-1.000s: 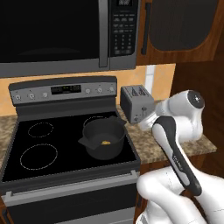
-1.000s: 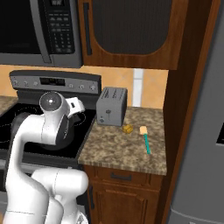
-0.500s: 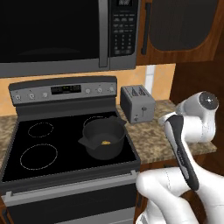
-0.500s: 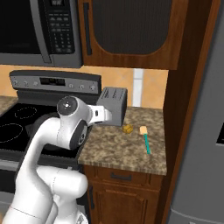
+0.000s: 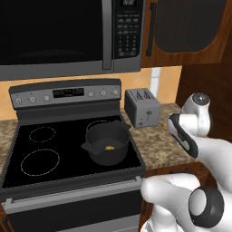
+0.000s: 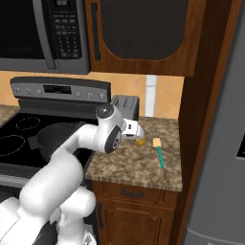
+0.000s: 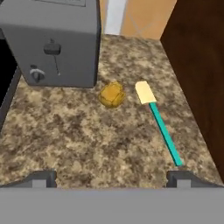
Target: Put the squash and squash in the pot. Retrieve the spatula and lightly stir the vegetables in the pot.
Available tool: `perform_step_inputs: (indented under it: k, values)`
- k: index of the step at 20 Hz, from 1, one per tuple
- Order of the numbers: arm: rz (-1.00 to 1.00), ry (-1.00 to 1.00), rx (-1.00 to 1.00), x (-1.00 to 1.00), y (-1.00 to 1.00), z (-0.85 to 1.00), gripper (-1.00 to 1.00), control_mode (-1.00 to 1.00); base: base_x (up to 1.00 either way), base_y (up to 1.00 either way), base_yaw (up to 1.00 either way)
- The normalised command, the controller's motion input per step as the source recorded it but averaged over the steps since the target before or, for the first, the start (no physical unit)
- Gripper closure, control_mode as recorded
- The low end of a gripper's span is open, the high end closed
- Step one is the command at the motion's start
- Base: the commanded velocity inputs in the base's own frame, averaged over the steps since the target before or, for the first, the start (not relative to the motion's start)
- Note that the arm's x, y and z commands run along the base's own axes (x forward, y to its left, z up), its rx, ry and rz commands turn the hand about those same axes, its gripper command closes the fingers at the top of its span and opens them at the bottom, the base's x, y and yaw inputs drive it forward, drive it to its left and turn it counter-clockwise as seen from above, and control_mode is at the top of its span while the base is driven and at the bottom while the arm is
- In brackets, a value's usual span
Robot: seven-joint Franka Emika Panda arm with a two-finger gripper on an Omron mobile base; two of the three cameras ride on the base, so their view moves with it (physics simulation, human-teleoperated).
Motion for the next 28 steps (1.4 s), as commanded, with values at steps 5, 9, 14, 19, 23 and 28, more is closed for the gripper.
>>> perform_step_inputs:
  k: [5,9,14,19,23,28]
  values:
    - [0.00,0.17,0.09,0.79,-0.05,-0.57,-1.00,-1.00,0.00,0.00,0.00]
    - [0.00,0.05,0.00,0.71,-0.05,-0.46,-1.00,-1.00,0.00,0.00,0.00]
    - [0.00,-0.01,0.00,0.42,-0.22,-0.33,-1.00,-1.00,0.00,0.00,0.00]
    - [0.00,0.00,0.00,0.39,-0.17,-0.41,-1.00,-1.00,0.00,0.00,0.00]
    - [0.05,0.00,0.00,0.45,-0.04,-0.31,-1.00,-1.00,0.00,0.00,0.00]
    - [0.04,0.00,0.00,0.39,-0.06,-0.26,-1.00,-1.00,0.00,0.00,0.00]
